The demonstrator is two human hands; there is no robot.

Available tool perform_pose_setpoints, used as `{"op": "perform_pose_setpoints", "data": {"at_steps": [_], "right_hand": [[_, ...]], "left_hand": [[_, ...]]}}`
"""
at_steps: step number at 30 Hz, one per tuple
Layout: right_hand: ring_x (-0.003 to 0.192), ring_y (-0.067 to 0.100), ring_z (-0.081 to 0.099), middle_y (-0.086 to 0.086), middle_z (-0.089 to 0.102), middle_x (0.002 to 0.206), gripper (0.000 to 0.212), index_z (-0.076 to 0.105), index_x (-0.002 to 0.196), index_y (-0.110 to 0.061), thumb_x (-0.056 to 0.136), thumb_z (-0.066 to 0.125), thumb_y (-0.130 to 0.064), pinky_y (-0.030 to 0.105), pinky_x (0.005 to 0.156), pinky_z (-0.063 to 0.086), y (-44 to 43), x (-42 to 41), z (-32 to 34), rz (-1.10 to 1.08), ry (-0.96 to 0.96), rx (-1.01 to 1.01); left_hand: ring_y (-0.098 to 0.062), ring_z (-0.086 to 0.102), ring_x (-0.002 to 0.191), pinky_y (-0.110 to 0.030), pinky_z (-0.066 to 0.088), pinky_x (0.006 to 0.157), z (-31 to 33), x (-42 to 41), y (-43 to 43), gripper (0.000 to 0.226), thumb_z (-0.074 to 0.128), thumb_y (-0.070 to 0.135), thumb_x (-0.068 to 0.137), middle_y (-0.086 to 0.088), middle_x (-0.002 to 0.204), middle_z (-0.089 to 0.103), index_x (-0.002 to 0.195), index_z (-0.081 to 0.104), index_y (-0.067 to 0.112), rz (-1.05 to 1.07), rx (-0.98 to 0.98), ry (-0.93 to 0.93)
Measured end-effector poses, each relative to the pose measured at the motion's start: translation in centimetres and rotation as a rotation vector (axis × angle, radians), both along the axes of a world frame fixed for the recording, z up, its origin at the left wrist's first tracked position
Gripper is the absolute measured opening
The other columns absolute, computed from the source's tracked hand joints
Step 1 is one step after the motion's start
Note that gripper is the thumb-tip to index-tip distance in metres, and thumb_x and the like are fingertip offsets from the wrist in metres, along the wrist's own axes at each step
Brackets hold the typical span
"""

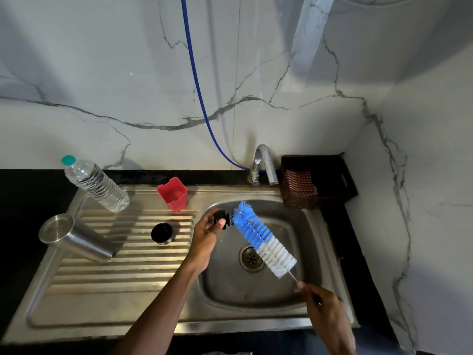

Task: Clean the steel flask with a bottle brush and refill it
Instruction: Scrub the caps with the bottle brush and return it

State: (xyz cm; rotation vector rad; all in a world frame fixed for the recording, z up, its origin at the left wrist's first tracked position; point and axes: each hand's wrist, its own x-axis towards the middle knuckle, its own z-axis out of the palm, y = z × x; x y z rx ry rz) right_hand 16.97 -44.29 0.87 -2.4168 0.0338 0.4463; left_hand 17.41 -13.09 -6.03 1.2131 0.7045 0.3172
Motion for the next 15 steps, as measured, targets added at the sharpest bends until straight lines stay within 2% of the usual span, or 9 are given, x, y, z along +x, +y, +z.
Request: {"op": "perform_pose_setpoints", "data": {"at_steps": [2,4,8,12,15], "right_hand": [[0.069,0.014,0.063,-0.008,0.067,0.068,0.027,0.072,0.099,-0.052,0.090,0.053,-0.070,0.034,0.067,0.052,1.1,0.4,0.9,0.035,-0.013,-0.064],[0.067,0.013,0.061,-0.007,0.066,0.068,0.031,0.070,0.102,-0.048,0.093,0.049,-0.070,0.034,0.064,0.050,2.0,0.6,1.2,0.068,-0.018,-0.100],[0.079,0.021,0.068,-0.004,0.072,0.079,0.028,0.071,0.106,-0.051,0.090,0.055,-0.068,0.036,0.072,0.054,1.5,-0.4,1.6,0.050,0.013,-0.102],[0.070,0.015,0.060,-0.008,0.061,0.069,0.029,0.070,0.109,-0.058,0.085,0.058,-0.069,0.032,0.070,0.052,0.0,-1.5,2.8,0.054,0.004,-0.154],[0.089,0.026,0.069,-0.003,0.071,0.086,0.027,0.067,0.111,-0.058,0.093,0.049,-0.068,0.035,0.071,0.050,1.6,-1.5,4.0,0.075,-0.022,-0.194]], "left_hand": [[-0.019,0.066,0.118,-0.034,0.050,0.105,-0.1,0.0,-0.4,0.038,0.066,0.001,0.097,-0.005,0.123,0.074,0.130,0.065,0.018,-0.064,0.022,-0.014],[-0.021,0.066,0.122,-0.038,0.053,0.104,0.1,0.0,-0.7,0.043,0.063,-0.005,0.097,-0.007,0.129,0.071,0.135,0.062,0.014,-0.104,0.012,-0.050],[-0.015,0.066,0.122,-0.028,0.052,0.101,0.8,0.0,-0.1,0.050,0.061,-0.010,0.096,-0.003,0.133,0.069,0.138,0.061,0.017,-0.063,0.044,-0.083],[-0.005,0.069,0.109,-0.030,0.051,0.104,0.9,-0.4,0.3,0.044,0.061,-0.009,0.096,-0.001,0.124,0.071,0.130,0.062,0.019,0.031,-0.006,-0.055],[-0.004,0.068,0.108,-0.024,0.053,0.098,0.7,-0.4,-0.6,0.043,0.061,-0.012,0.095,0.009,0.114,0.076,0.125,0.063,0.019,-0.051,-0.016,-0.051]]}}
